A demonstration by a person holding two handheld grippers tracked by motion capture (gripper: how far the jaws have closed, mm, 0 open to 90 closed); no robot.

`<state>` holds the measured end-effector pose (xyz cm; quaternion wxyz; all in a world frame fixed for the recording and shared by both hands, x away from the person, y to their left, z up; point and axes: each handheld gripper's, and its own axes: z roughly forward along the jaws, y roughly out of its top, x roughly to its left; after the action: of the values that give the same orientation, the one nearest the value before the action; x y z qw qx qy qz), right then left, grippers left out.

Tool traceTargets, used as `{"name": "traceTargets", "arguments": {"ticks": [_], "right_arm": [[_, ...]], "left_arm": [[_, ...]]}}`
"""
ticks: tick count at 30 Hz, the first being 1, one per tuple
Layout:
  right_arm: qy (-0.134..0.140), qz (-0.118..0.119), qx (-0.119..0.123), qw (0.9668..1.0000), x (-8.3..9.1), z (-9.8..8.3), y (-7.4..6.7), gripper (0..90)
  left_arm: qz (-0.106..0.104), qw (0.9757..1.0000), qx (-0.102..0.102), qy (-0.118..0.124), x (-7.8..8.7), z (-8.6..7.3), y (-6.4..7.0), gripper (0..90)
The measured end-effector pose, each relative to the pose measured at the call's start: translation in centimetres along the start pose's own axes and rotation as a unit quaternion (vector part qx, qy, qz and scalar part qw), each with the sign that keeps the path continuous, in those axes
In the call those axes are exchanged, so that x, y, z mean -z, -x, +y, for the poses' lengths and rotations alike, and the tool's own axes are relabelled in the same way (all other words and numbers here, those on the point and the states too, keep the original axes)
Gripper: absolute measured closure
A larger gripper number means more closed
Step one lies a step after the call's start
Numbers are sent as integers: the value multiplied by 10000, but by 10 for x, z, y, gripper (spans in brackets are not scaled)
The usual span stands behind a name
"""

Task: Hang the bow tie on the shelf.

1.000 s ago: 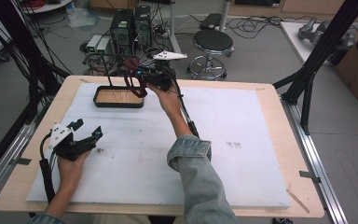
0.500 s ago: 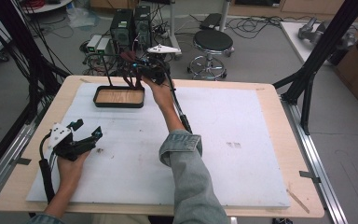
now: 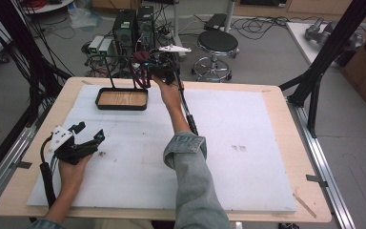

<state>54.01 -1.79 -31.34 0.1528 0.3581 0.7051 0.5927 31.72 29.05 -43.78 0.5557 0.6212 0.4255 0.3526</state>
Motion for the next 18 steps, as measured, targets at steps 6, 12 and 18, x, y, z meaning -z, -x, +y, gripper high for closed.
{"name": "traceTargets", "arguments": {"ticks": [6, 12, 18], "right_arm": [[-148, -117, -34, 9998, -2, -7, 6, 762], [-160, -99, -214, 9996, -1, -14, 14, 760], [-197, -79, -221, 9995, -1, -17, 15, 755]], "left_arm": [[0, 10000, 12, 9, 0, 0, 0, 195], [0, 10000, 2, 11, 0, 0, 0, 195], [-5, 10000, -6, 11, 0, 0, 0, 195]]}}
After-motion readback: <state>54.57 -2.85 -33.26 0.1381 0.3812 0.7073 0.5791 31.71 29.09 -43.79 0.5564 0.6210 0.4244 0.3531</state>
